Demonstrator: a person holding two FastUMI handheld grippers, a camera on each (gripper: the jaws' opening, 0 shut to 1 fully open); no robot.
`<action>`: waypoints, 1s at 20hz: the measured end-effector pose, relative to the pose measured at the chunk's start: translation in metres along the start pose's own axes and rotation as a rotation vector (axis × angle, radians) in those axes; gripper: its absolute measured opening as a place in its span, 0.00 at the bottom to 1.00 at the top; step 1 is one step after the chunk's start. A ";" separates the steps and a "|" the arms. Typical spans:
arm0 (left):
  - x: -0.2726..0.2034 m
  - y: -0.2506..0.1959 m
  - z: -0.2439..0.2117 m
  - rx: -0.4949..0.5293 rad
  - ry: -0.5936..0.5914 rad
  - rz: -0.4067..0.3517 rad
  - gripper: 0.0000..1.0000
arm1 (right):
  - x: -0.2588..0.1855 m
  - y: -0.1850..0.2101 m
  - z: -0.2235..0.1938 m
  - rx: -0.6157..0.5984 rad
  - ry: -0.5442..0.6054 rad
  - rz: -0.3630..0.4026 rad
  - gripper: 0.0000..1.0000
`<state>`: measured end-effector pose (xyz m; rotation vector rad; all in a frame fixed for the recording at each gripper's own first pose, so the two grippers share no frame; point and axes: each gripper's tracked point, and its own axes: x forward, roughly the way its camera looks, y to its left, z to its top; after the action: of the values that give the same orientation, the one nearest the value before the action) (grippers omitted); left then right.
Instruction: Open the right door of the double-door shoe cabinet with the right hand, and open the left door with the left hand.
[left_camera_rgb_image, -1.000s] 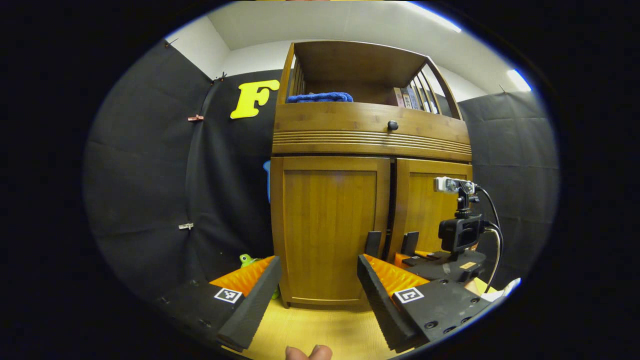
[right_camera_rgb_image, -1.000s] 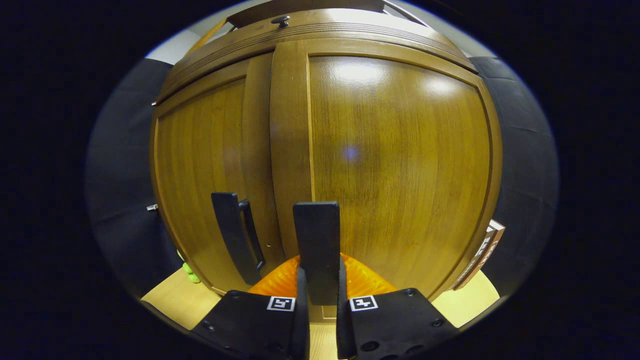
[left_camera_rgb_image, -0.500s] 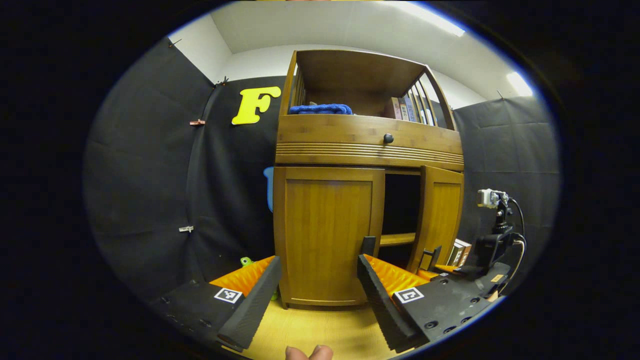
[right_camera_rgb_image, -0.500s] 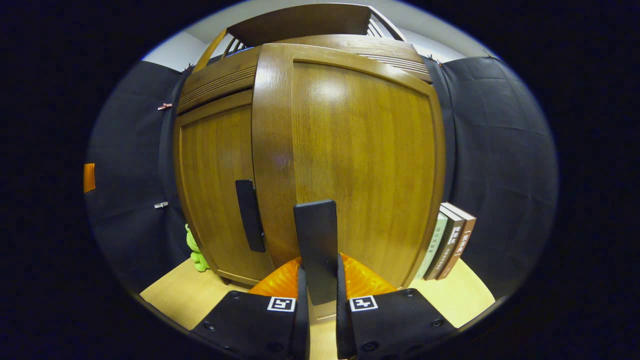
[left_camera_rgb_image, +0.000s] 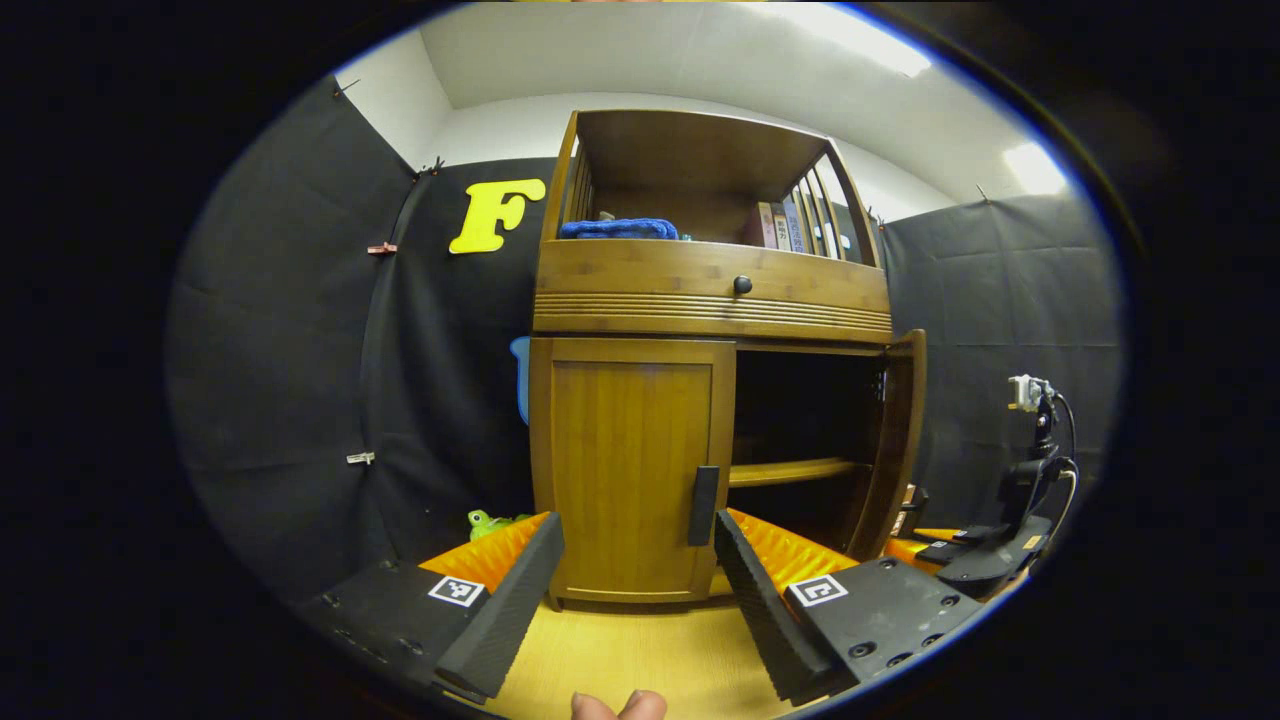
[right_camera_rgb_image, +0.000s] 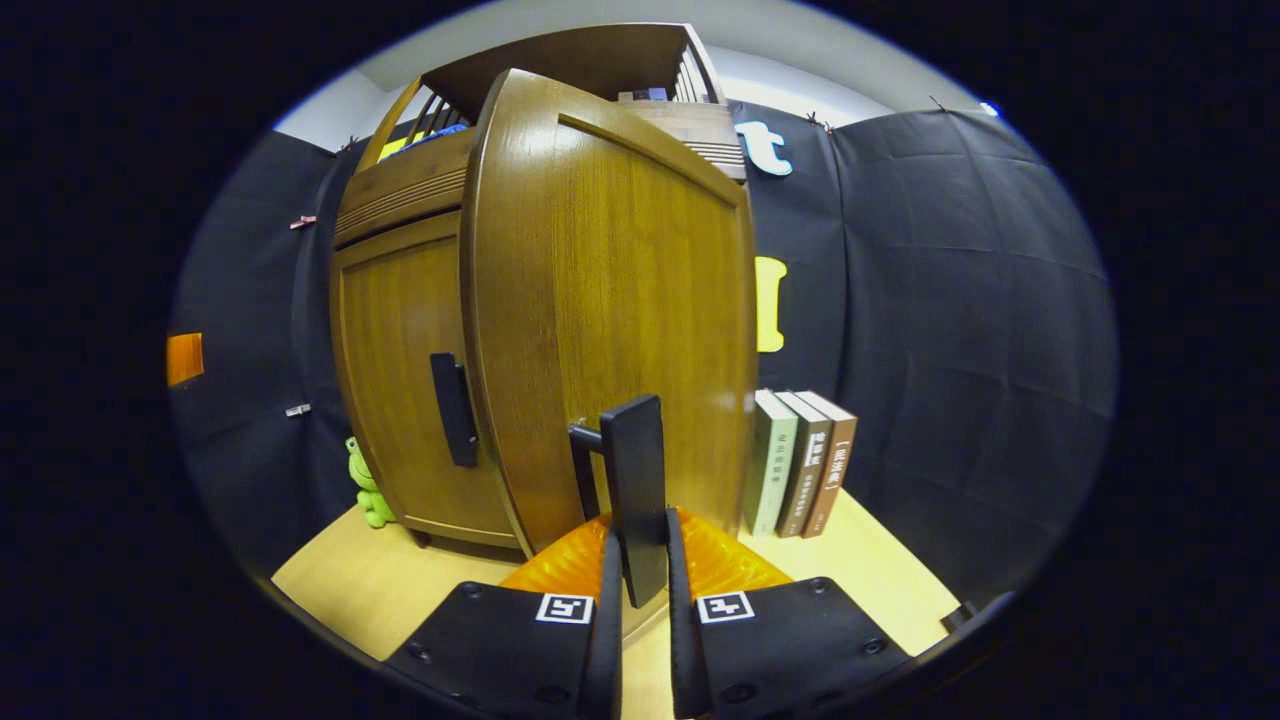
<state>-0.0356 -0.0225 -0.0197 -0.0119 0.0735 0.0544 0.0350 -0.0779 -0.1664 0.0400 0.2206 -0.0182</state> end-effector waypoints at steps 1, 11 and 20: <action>-0.002 -0.003 0.000 -0.001 -0.001 -0.006 0.92 | -0.005 -0.010 0.004 -0.006 -0.012 -0.013 0.20; 0.011 -0.045 0.003 -0.021 0.012 -0.045 0.95 | -0.023 -0.102 0.031 0.000 -0.028 -0.004 0.10; 0.048 -0.076 0.001 -0.008 0.029 -0.037 0.92 | -0.022 -0.145 0.035 0.036 0.003 0.049 0.17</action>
<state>0.0169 -0.0953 -0.0210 -0.0218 0.1024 0.0173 0.0184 -0.2238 -0.1326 0.0810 0.2226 0.0264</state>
